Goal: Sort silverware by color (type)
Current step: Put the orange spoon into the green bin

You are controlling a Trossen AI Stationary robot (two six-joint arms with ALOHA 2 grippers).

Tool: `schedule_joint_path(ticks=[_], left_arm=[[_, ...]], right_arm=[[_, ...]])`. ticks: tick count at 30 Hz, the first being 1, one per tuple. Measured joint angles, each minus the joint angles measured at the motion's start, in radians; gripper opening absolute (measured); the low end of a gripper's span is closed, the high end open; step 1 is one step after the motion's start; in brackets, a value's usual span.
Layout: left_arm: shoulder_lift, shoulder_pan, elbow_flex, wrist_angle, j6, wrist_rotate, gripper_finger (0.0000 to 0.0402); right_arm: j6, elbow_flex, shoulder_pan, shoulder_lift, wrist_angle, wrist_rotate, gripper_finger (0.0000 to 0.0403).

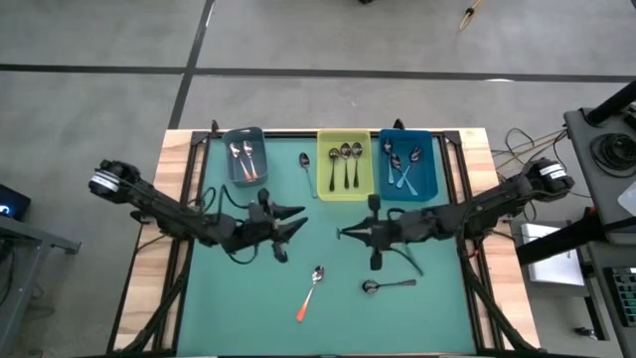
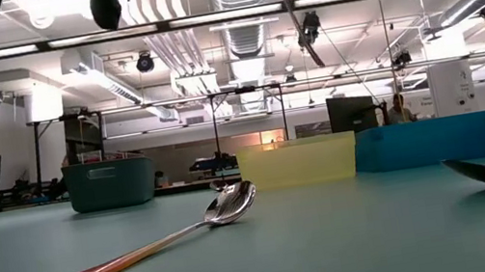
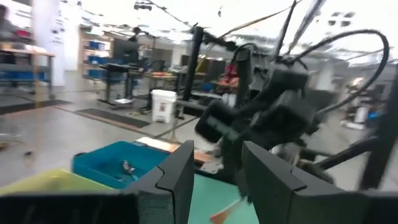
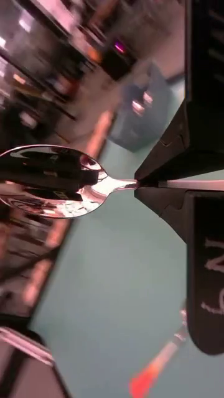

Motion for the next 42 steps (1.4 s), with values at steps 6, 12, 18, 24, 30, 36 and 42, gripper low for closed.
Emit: schedule_joint_path(ticks=[6, 12, 18, 24, 30, 36, 42], left_arm=[[0.078, -0.003, 0.110, -0.080, 0.056, -0.219, 0.0118], [0.163, -0.026, 0.222, -0.224, 0.017, -0.463, 0.0126], [0.234, -0.027, 0.360, -0.345, 0.043, -0.553, 0.0154], [0.258, -0.025, 0.445, -0.538, 0.014, -0.571, 0.0188], [0.256, -0.012, 0.458, -0.561, 0.029, -0.565, 0.0205], [0.250, 0.006, 0.458, -0.555, 0.052, -0.560, 0.0208], [0.266, 0.013, 0.458, -0.548, 0.096, -0.510, 0.0208]], right_arm=[[-0.114, -0.134, -0.003, -0.017, 0.454, -0.022, 0.0009], [-0.120, -0.219, -0.011, -0.013, 0.716, -0.082, 0.0009], [-0.125, -0.197, -0.041, -0.040, 0.748, -0.080, 0.0009], [-0.081, -0.159, -0.096, -0.047, 0.757, -0.082, 0.0009], [-0.069, -0.113, -0.166, -0.047, 0.818, -0.086, 0.0009], [0.036, -0.109, -0.230, -0.037, 0.816, -0.095, 0.0009], [0.030, -0.118, -0.260, -0.009, 0.865, -0.144, 0.0009]])
